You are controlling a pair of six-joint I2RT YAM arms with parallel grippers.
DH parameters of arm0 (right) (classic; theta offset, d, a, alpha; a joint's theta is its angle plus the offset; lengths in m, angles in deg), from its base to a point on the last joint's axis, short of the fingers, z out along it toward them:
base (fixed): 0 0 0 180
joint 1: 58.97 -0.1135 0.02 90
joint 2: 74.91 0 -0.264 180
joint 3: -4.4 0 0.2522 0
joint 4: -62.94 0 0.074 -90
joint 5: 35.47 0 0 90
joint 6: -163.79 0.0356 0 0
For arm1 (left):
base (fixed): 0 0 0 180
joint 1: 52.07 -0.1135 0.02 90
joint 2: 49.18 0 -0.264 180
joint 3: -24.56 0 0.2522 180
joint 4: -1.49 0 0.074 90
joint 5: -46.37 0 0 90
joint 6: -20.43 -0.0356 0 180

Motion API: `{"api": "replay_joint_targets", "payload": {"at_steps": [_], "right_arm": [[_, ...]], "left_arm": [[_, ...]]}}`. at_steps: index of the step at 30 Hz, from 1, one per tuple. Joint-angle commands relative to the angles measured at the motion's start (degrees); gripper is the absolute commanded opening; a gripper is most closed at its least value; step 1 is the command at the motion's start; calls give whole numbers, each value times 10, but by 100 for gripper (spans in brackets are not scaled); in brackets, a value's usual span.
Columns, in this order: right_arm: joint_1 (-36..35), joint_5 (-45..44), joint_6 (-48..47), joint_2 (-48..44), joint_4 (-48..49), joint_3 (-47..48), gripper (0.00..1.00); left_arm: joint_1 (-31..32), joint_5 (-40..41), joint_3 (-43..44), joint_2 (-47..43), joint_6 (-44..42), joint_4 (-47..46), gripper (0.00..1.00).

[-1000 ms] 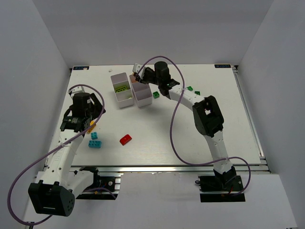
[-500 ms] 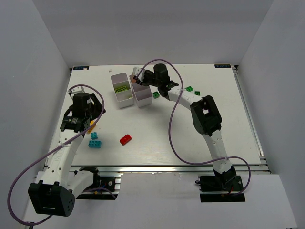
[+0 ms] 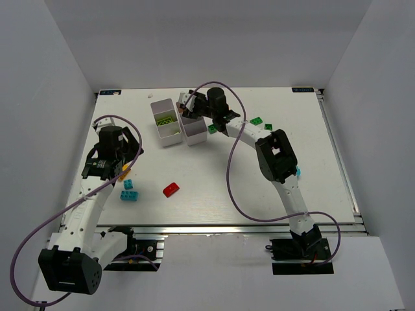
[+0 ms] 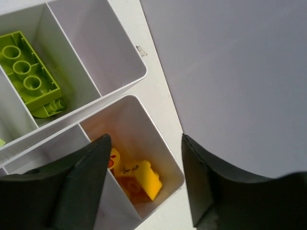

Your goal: Sort the legos into containers by color

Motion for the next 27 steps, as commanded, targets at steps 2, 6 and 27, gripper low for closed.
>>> {"api": "replay_joint_targets", "payload": {"at_steps": [2, 6, 27], "right_arm": [[-2, -5, -3, 3, 25, 27, 70], [-2, -5, 2, -1, 28, 25, 72], [57, 273, 138, -281, -269, -127, 23]], "left_arm": [[-3, 12, 2, -18, 3, 6, 84], [-3, 13, 6, -18, 3, 6, 84], [-81, -69, 32, 87, 1, 57, 15]]}}
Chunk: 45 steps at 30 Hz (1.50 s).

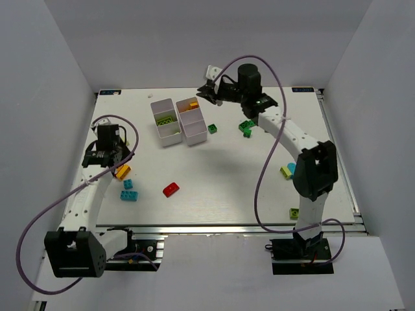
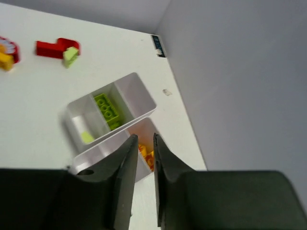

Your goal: Sort the legos into containers by color

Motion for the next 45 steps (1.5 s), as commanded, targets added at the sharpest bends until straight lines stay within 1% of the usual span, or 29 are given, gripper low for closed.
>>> {"api": "replay_joint_targets", "payload": {"at_steps": [1, 2, 3, 4, 5, 6, 7, 8, 12, 18, 20, 23, 27, 37, 40, 43, 44, 45], "right_arm": [[14, 115, -1, -28, -148, -42, 27], [18, 118, -7, -51, -165, -77, 34], [21, 117, -11, -64, -166, -100, 43], [23, 117, -14, -78, -163, -123, 55], [28, 113, -17, -105, -150, -166, 59], [30, 111, -15, -117, -141, -186, 61], [33, 110, -13, -126, -135, -202, 62], [38, 110, -8, -139, -133, -213, 63], [48, 114, 15, -158, -118, -259, 66], [65, 123, 26, -171, -105, -277, 70], [72, 125, 29, -173, -101, -283, 71], [80, 132, 37, -176, -94, -286, 73], [87, 135, 43, -180, -91, -291, 74], [92, 136, 43, -181, -98, -292, 77], [92, 136, 43, -178, -102, -288, 77], [92, 136, 43, -177, -105, -284, 77], [92, 136, 43, -177, -105, -283, 77], [92, 136, 44, -177, -106, -282, 77]], "left_arm": [[-46, -42, 21, 33, -2, 40, 22], [-50, -51, 21, 42, -6, 48, 33], [-55, -54, 20, 59, -9, 64, 45], [-60, -59, 19, 66, -14, 70, 65], [-62, -58, 16, 80, -17, 82, 77], [-64, -56, 15, 80, -17, 85, 77], [-66, -52, 14, 89, -13, 90, 83], [-71, -46, 14, 93, -7, 93, 83], [-84, -20, 6, 109, 58, 90, 89], [-96, 23, 4, 168, 131, 65, 91], [-101, 22, -5, 177, 140, 28, 92], [-106, 14, -7, 202, 149, -6, 92], [-105, 15, 0, 243, 148, -26, 92], [-112, 33, 3, 289, 145, -61, 92], [-115, 41, 8, 296, 143, -62, 91], [-115, 38, 8, 299, 138, -62, 82], [-115, 34, 6, 292, 136, -64, 72], [-115, 30, 5, 289, 134, -65, 68]]}}
